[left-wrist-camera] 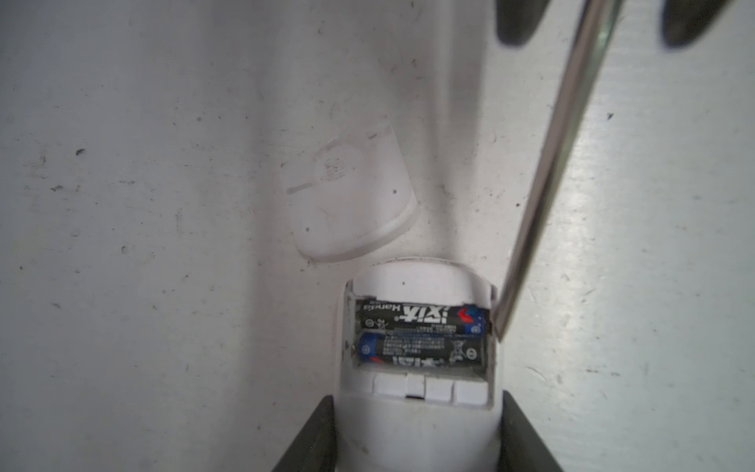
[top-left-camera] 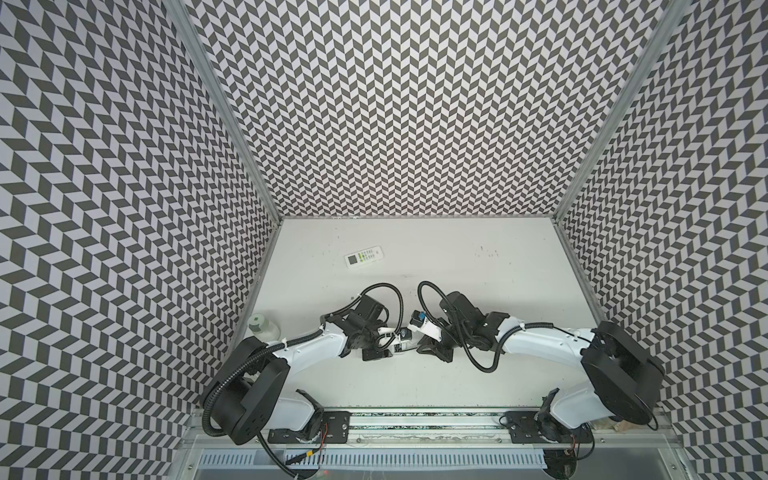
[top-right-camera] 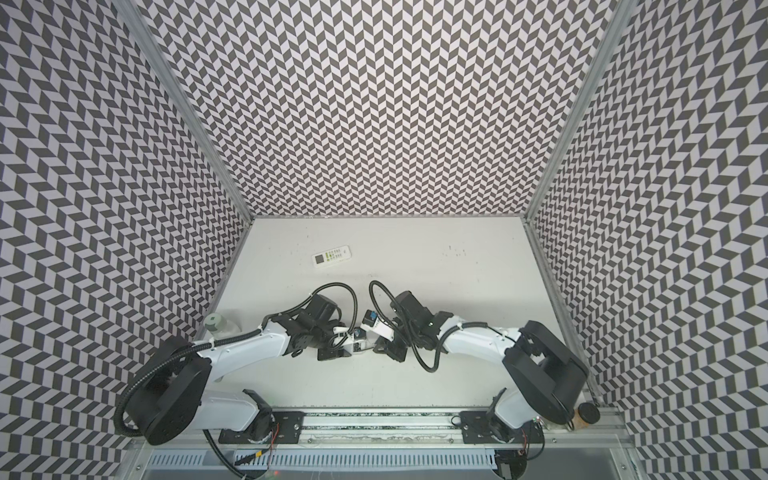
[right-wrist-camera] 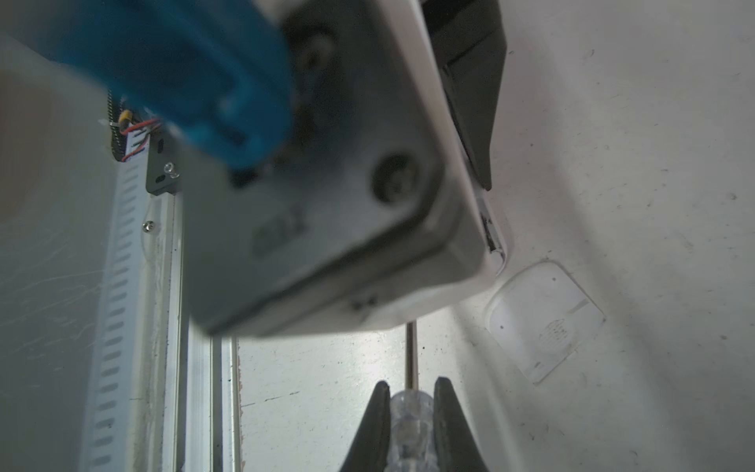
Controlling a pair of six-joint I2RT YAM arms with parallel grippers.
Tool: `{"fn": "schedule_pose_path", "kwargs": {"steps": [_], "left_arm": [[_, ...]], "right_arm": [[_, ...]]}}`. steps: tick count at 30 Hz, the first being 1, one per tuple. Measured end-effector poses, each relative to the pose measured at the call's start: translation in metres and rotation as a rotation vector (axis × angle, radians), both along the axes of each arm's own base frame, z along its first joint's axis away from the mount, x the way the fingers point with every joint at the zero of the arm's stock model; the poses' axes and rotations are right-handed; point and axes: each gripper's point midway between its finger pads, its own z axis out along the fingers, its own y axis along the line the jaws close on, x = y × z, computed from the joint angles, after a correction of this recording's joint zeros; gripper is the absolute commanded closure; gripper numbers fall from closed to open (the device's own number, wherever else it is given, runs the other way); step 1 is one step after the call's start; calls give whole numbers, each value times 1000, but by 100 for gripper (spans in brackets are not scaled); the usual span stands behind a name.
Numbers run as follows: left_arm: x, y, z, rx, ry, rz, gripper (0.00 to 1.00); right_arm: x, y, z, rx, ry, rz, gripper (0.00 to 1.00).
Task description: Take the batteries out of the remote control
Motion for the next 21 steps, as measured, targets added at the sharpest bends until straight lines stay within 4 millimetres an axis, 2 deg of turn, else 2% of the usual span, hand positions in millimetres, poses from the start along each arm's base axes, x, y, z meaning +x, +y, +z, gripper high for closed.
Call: {"fn": "schedule_pose_path", "kwargs": {"steps": [10,21], "left_arm": [[0,0,0,0,1,0,60],[0,0,0,0,1,0,60]], "right_arm": [[-1,3,3,10,5,17,100],[-3,3,-4,-10,13,25,100]]}}
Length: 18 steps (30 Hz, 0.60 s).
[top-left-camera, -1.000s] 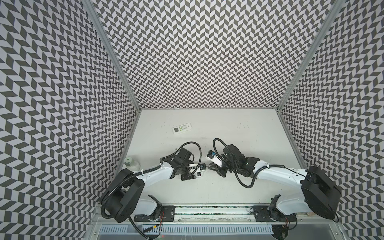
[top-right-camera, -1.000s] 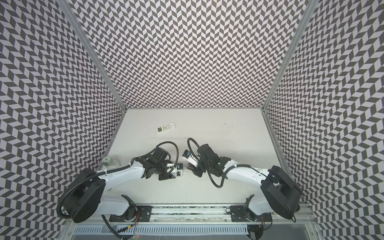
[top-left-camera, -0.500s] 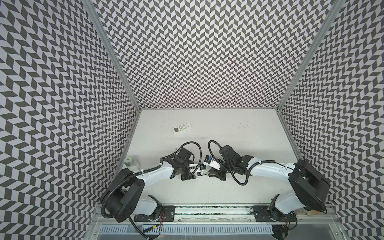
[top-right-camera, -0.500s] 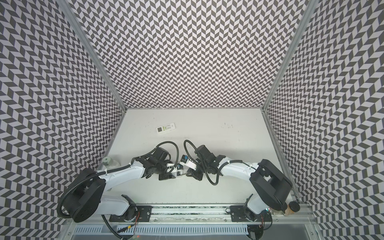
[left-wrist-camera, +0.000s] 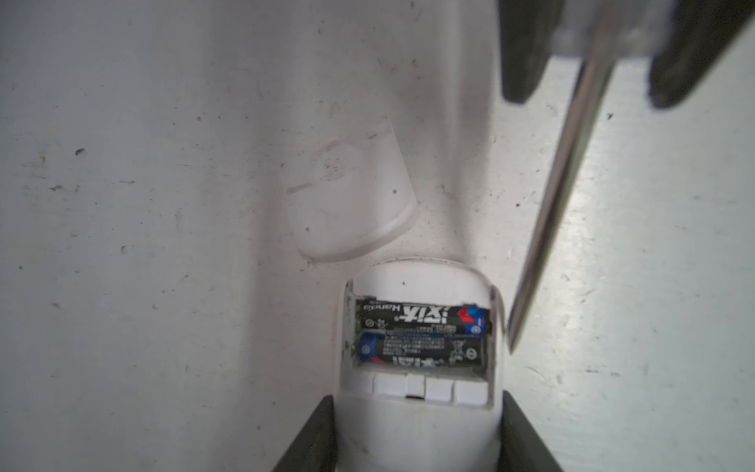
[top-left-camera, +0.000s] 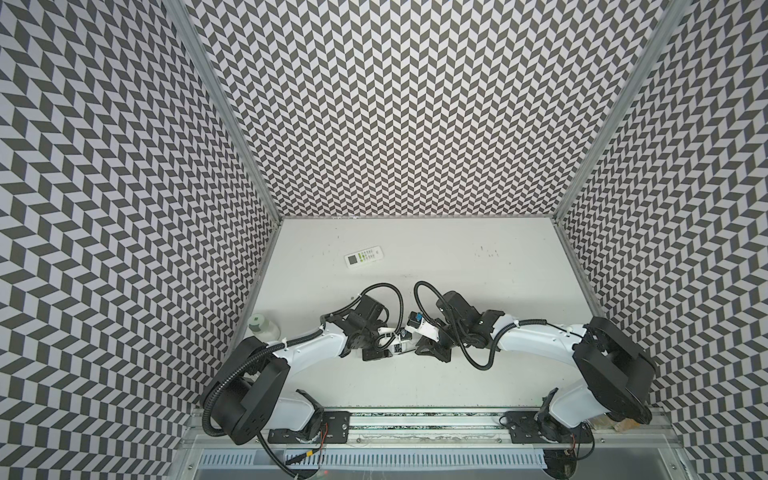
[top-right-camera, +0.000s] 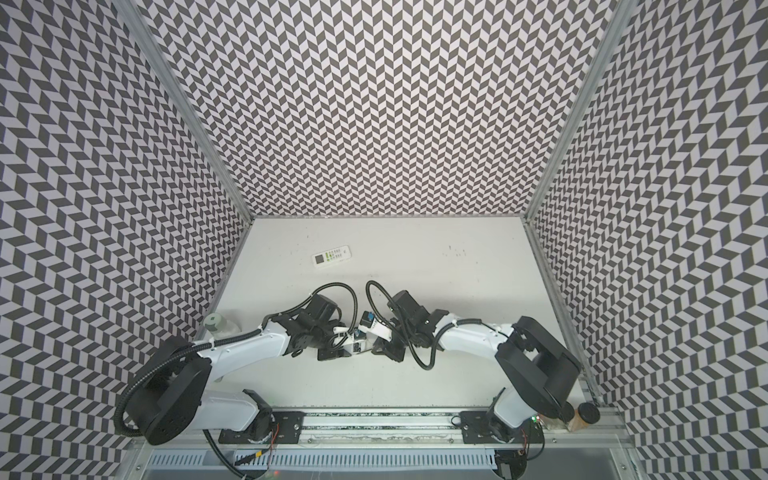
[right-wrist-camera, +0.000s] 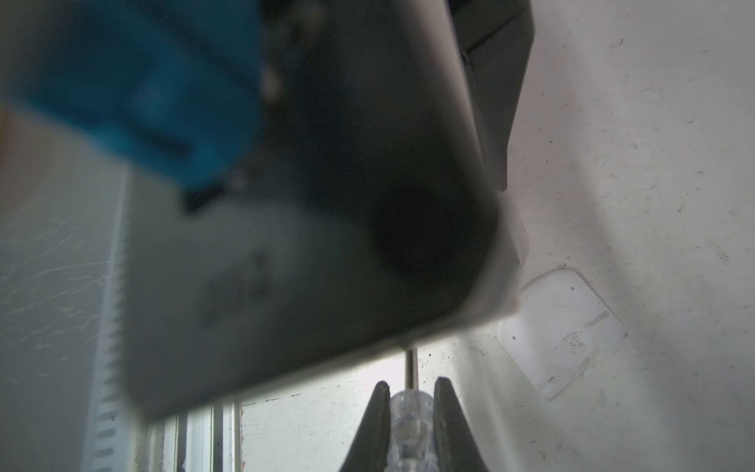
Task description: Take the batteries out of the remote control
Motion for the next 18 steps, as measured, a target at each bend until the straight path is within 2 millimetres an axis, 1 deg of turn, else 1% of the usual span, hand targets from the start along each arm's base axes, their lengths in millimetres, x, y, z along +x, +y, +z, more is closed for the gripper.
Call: {"fn": "schedule_pose_path", "kwargs": {"steps": [10,18], "left_arm": [[0,0,0,1,-1,-1,60],[0,0,0,0,0,0,60]], "right_arm": [[1,4,5,29,-1,-1,100],[3,3,6,30,-11,4,100]]}}
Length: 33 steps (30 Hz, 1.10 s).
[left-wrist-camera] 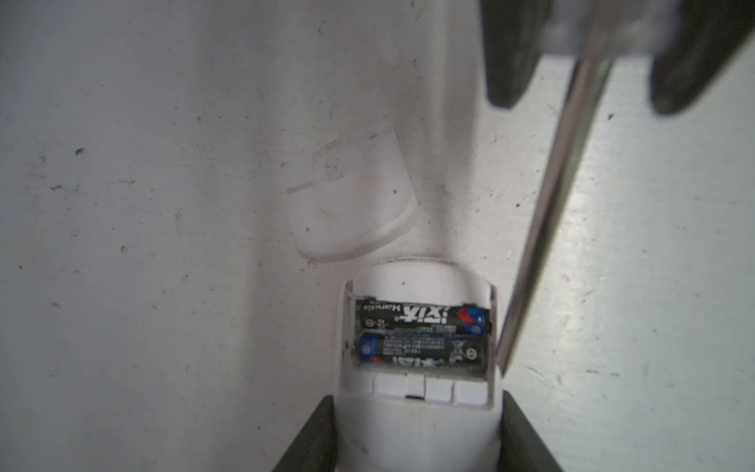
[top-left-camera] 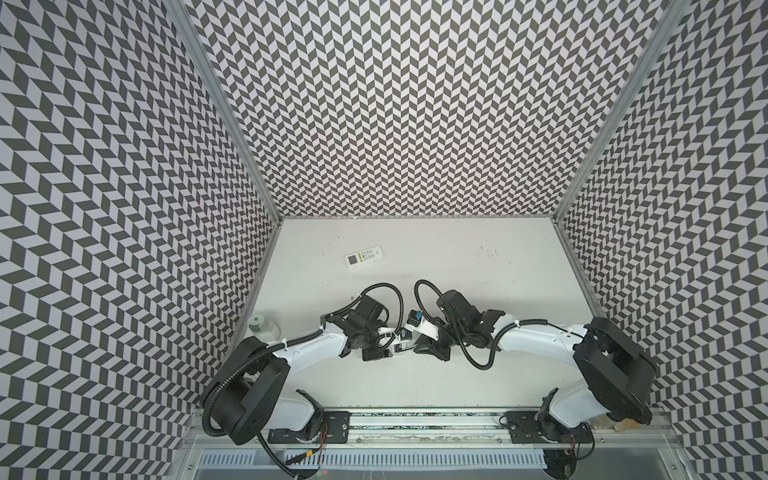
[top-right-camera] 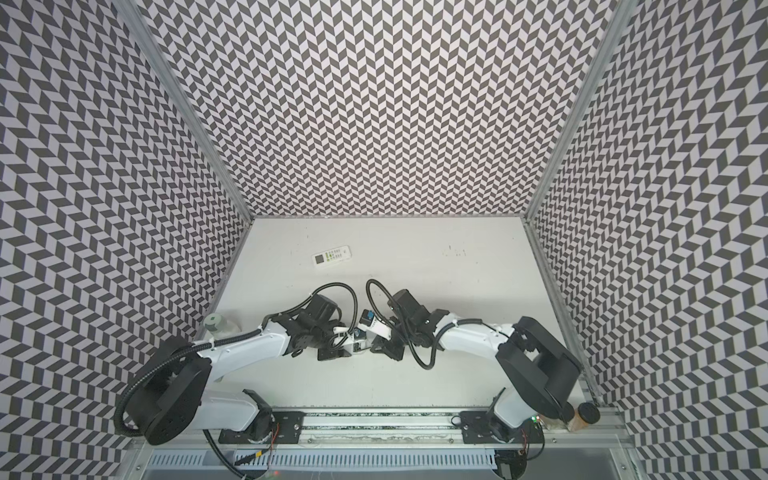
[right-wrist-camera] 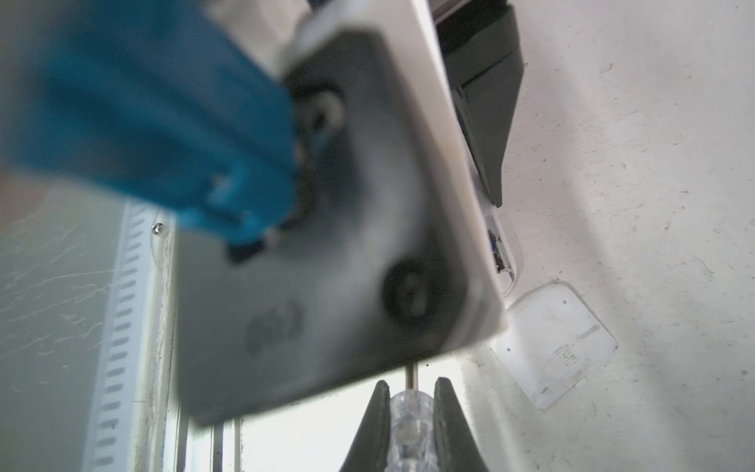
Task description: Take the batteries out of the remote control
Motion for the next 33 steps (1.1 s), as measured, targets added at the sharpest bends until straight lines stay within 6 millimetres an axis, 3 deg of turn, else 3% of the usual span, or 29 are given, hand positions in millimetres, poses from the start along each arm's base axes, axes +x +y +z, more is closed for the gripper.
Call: {"fn": "schedule_pose_path", "kwargs": {"steps": [33], "left_arm": [[0,0,0,0,1,2,60]], "right_arm": [[9,3,-1,1,-55,-43,100]]}}
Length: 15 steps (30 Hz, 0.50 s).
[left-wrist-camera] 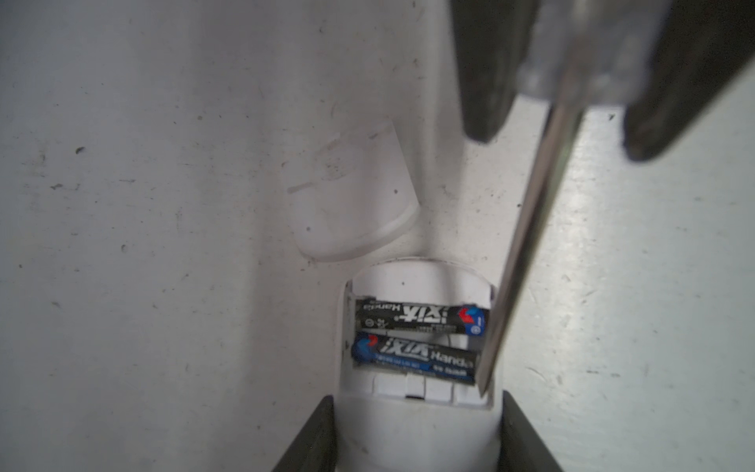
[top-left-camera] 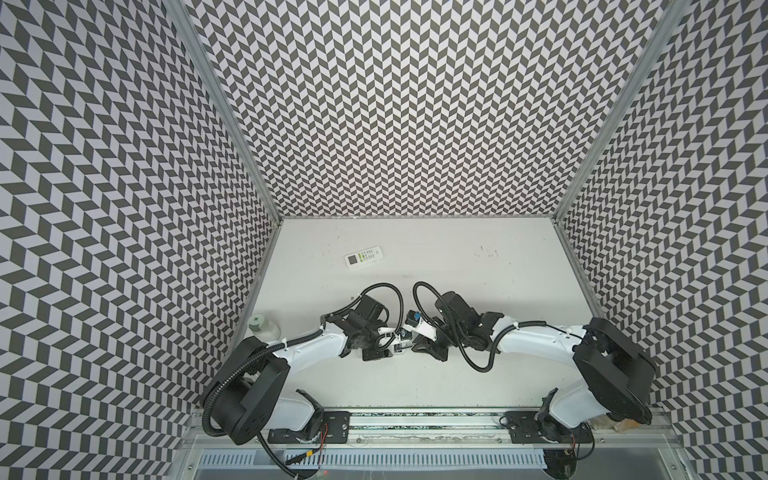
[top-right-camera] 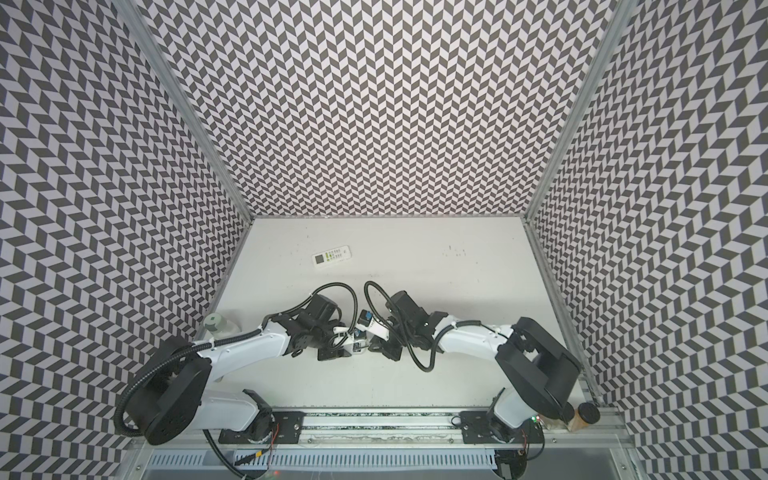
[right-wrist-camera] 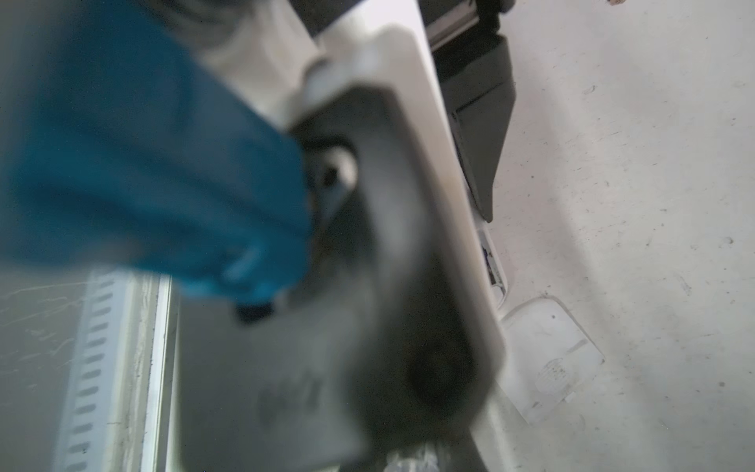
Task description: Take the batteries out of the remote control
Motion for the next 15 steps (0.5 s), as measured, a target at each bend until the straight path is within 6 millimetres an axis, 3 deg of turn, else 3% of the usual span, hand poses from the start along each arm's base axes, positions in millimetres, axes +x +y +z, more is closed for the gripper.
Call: {"fn": "schedule_pose_path", "kwargs": {"steps": [8,15], "left_arm": [[0,0,0,0,1,5,59],[0,0,0,0,2,5,53]], "right_arm": [[4,2,7,25,-39,-26,100],[51,-5,26,52,-192,-174,100]]}}
